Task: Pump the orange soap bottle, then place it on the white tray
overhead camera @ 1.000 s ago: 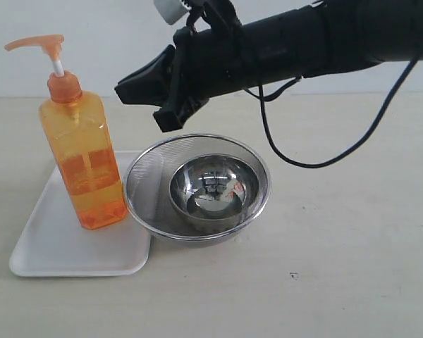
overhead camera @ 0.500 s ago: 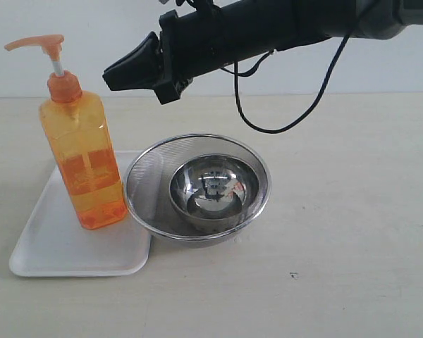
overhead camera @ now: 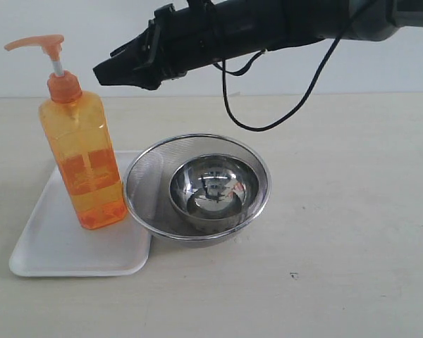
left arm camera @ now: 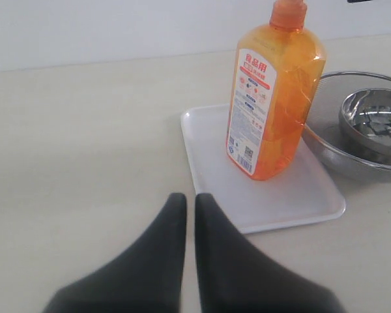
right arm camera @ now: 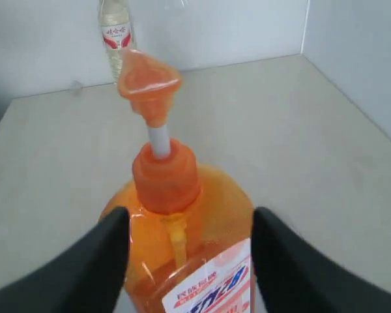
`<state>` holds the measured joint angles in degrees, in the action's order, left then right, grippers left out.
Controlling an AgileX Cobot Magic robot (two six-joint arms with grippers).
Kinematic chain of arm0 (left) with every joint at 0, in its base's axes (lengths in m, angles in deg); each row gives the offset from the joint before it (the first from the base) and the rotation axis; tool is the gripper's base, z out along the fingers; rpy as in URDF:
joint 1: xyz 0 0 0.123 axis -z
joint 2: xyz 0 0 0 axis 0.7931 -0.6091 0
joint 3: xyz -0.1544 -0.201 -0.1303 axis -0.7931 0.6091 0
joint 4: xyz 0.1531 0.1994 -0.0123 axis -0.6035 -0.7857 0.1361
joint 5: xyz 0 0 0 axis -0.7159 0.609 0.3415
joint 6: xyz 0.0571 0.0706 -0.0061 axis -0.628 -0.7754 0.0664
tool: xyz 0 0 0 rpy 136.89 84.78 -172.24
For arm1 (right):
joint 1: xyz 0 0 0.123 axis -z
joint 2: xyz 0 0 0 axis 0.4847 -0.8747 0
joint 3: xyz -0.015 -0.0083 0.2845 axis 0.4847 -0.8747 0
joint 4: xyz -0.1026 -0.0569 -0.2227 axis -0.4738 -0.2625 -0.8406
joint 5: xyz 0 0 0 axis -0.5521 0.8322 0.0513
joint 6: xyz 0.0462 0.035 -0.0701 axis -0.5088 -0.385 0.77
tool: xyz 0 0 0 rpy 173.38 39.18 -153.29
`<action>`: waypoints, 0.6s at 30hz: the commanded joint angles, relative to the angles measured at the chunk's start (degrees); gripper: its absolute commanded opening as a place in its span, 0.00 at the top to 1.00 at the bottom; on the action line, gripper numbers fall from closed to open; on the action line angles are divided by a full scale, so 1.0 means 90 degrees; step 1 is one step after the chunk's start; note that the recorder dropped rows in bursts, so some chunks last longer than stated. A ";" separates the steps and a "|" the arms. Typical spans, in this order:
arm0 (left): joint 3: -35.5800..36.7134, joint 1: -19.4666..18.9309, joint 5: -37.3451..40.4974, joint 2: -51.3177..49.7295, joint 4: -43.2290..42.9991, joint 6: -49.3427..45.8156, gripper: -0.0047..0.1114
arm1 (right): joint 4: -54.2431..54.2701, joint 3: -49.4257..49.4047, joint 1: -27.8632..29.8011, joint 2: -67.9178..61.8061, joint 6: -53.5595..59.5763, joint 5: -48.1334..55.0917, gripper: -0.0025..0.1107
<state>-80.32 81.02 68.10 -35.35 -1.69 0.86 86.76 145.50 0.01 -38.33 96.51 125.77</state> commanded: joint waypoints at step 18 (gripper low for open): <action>0.0027 0.0003 -0.0090 0.0040 0.0001 -0.0038 0.92 | 0.0093 0.0045 -0.0987 -0.0171 -0.0146 -0.1622 0.44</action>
<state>-80.32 81.02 68.10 -35.35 -1.69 0.86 87.04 145.50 -8.54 -39.30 94.71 112.41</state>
